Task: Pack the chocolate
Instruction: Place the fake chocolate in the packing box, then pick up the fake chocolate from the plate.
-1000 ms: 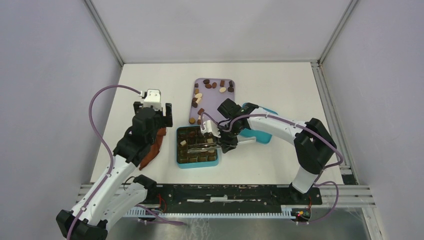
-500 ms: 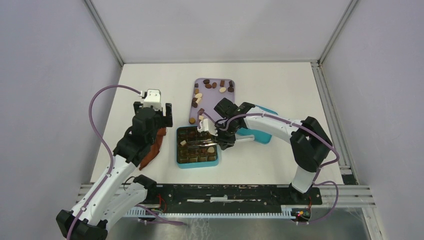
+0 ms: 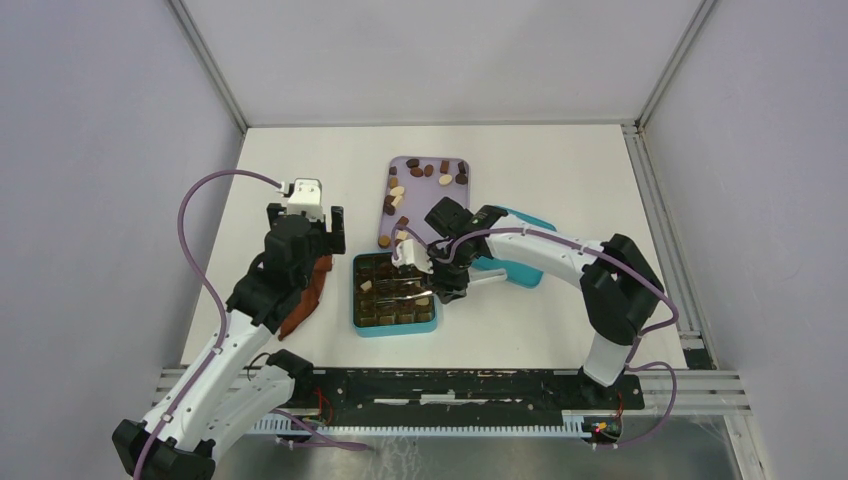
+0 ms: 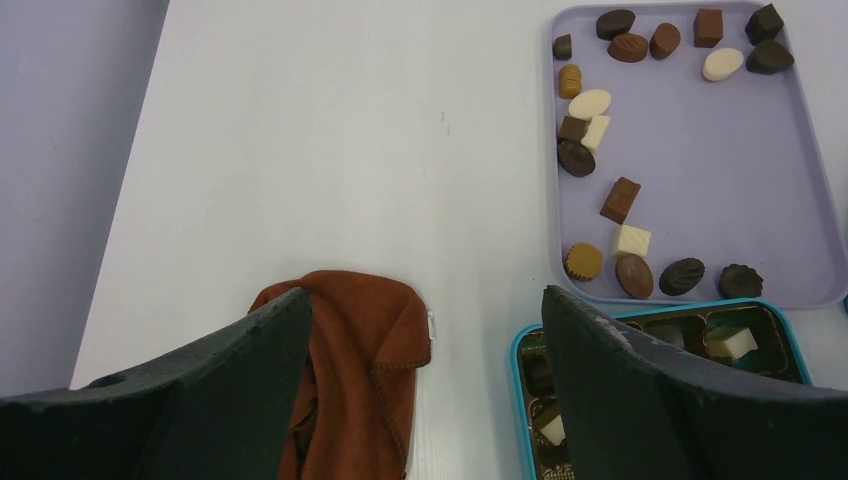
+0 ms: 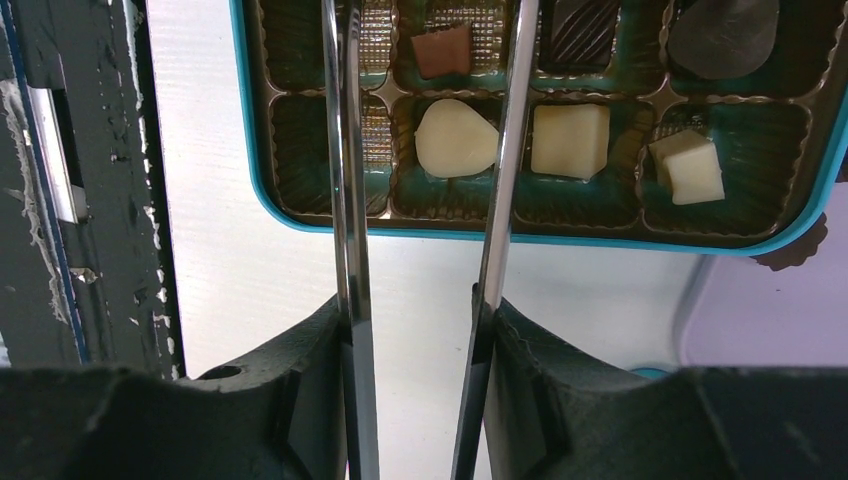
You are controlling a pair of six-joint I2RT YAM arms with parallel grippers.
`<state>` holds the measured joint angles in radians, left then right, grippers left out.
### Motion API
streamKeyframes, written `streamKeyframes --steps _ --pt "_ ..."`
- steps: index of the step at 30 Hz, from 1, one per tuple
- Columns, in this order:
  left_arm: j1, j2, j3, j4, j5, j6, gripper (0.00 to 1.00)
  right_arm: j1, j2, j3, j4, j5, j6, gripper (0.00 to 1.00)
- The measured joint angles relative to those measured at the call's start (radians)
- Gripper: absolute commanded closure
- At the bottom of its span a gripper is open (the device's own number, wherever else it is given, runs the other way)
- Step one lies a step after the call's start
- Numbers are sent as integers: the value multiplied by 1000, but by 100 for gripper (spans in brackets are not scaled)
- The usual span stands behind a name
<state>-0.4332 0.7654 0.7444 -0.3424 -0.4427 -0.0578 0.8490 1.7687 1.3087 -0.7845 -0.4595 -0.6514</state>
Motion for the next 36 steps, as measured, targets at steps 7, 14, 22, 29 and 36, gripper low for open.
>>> streamKeyframes --steps 7,14,22,29,36 --pt "0 0 0 0 0 0 10 -6 0 38 -27 -8 -4 54" --pt "0 0 0 0 0 0 10 -86 -5 84 -53 -55 -12 55" --pt "0 0 0 0 4 0 10 -323 -9 152 -66 -67 -15 55" --pt "0 0 0 0 8 0 10 -366 49 264 -66 38 -60 55" --pt "0 0 0 0 9 0 10 -356 193 327 -88 89 -84 53"
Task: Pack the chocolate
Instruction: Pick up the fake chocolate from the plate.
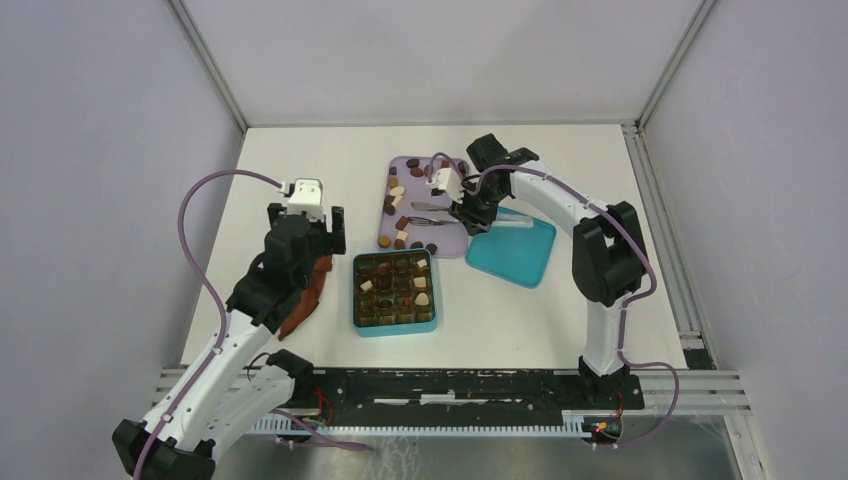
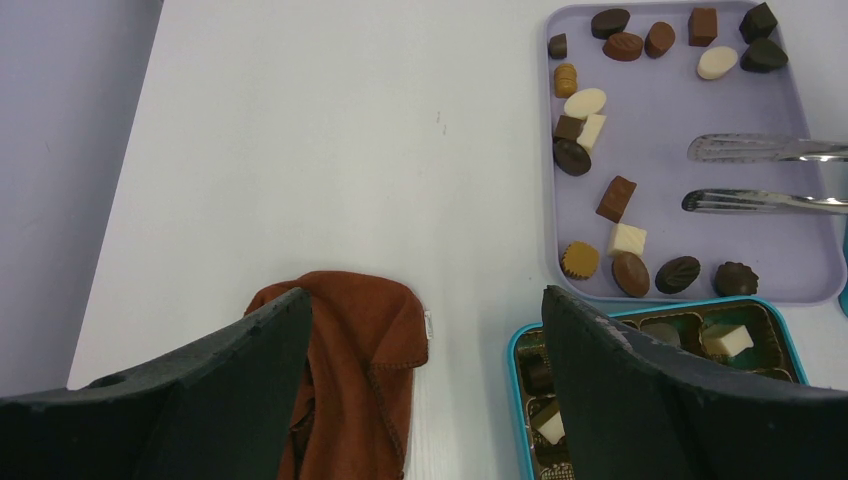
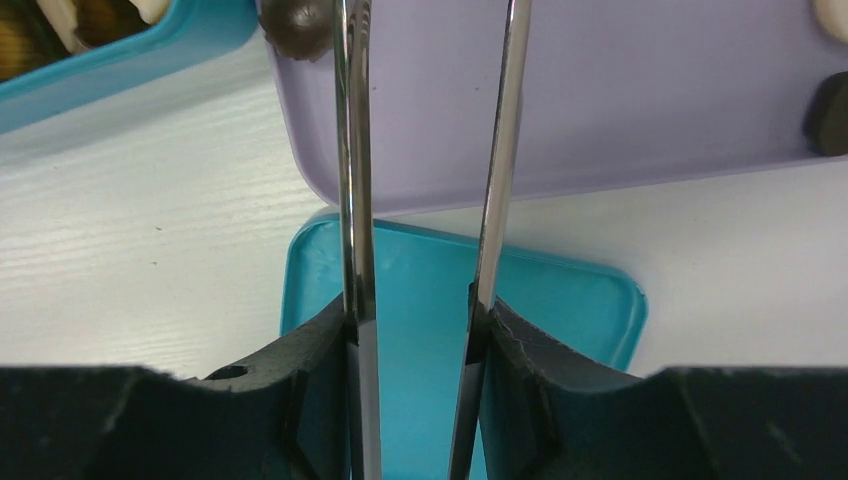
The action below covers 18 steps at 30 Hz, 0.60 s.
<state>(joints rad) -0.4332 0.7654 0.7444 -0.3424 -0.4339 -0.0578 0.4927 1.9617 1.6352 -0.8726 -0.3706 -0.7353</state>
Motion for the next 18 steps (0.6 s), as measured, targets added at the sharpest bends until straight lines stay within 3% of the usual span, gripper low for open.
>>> streamKeyframes --steps 18 --pt "0 0 0 0 2 0 10 13 128 84 -35 13 32 50"
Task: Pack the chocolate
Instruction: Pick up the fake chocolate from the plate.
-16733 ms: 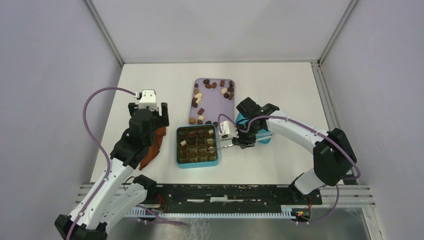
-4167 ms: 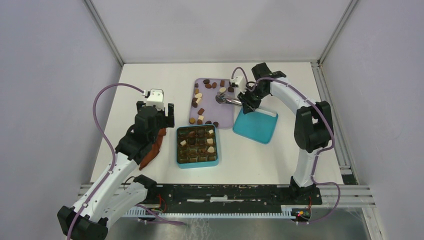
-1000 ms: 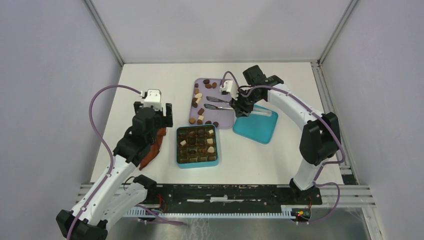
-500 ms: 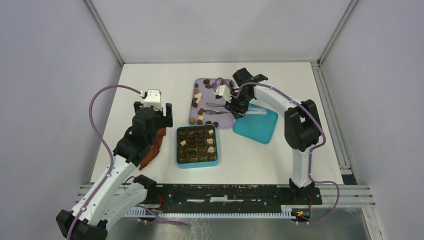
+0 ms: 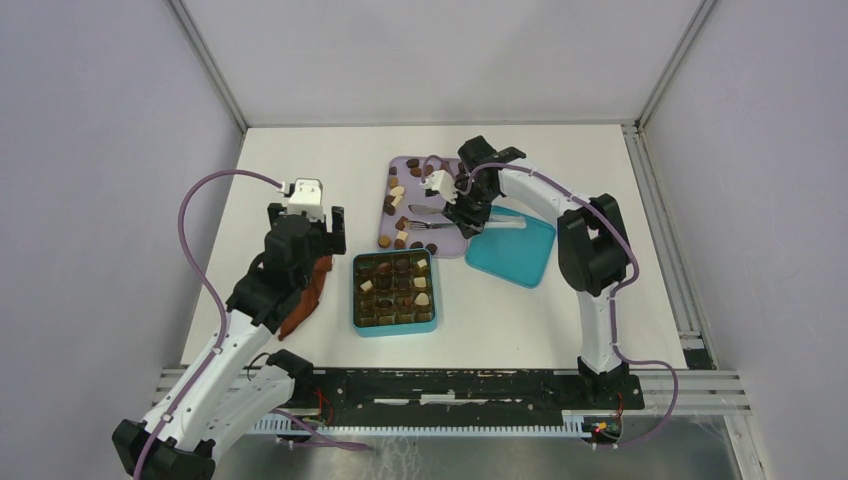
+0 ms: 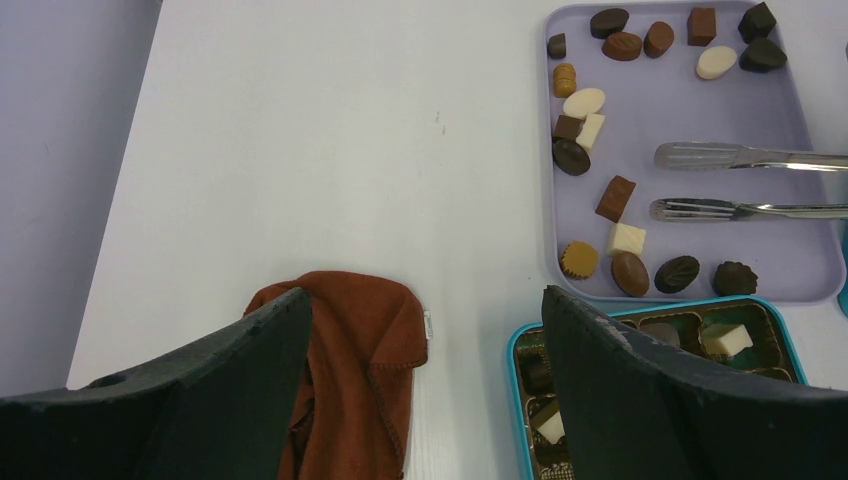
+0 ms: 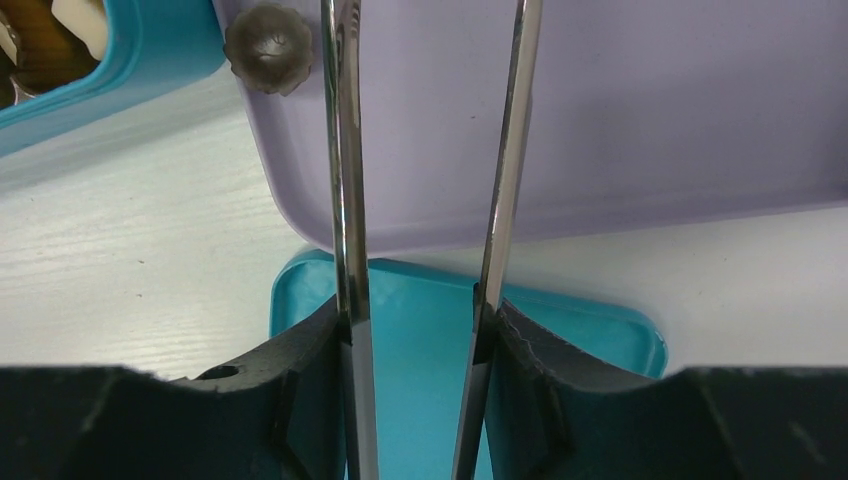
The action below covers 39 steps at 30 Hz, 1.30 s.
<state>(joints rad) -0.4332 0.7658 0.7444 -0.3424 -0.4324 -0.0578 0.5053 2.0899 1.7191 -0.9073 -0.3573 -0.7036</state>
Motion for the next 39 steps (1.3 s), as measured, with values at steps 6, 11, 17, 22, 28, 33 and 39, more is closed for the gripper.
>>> streamKeyframes --steps 6,11,17,22,28,33,39 --pt "0 0 0 0 2 0 10 11 35 37 -4 0 10 49" --pt "0 0 0 0 11 0 10 19 55 61 -13 2 17 49" --pt "0 0 0 0 16 0 10 31 81 94 -22 4 27 48" --pt "0 0 0 0 16 0 10 51 109 125 -26 21 39 47" --pt "0 0 0 0 16 0 10 64 141 161 -30 42 61 48" --pt "0 0 0 0 16 0 10 63 150 168 -31 56 71 51" --pt "0 0 0 0 16 0 10 63 150 168 -32 72 76 65"
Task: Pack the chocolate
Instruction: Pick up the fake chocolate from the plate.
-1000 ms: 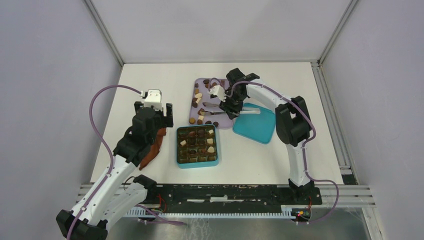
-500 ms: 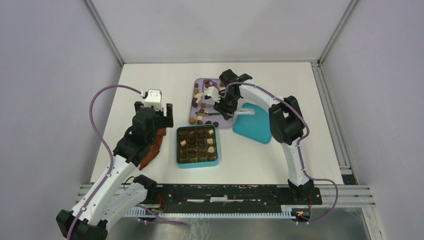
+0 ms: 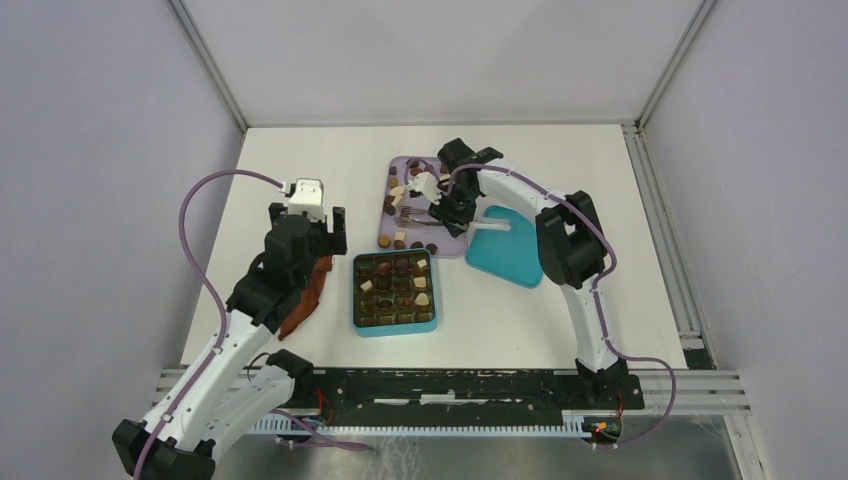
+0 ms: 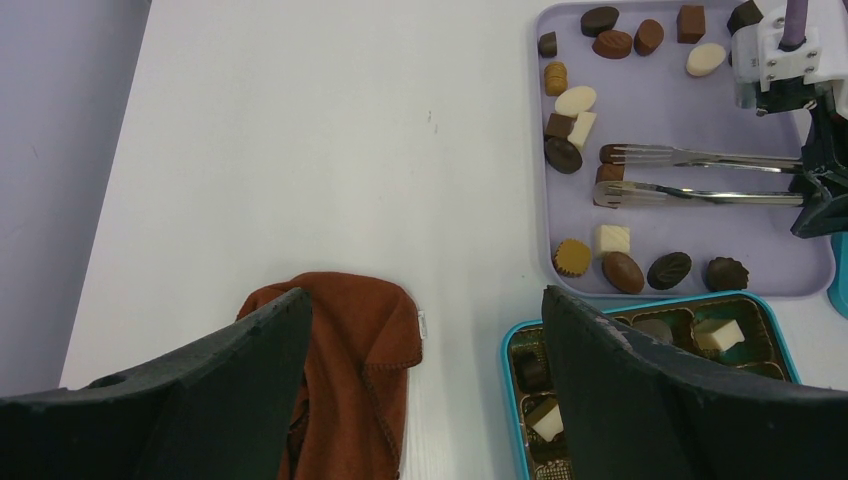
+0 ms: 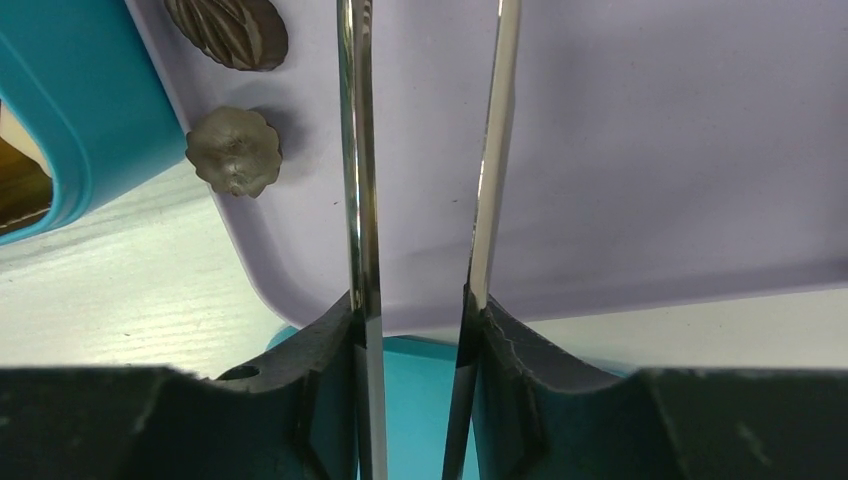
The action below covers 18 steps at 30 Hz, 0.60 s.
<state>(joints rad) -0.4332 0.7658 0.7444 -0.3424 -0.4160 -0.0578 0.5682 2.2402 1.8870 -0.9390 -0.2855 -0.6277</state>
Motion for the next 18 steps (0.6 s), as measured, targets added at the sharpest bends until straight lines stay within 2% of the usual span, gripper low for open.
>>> streamKeyframes --steps 6,18 --pt "0 0 0 0 0 0 10 -6 0 0 0 2 3 76" --pt "0 0 0 0 0 0 10 -54 -16 -5 2 -6 3 79"
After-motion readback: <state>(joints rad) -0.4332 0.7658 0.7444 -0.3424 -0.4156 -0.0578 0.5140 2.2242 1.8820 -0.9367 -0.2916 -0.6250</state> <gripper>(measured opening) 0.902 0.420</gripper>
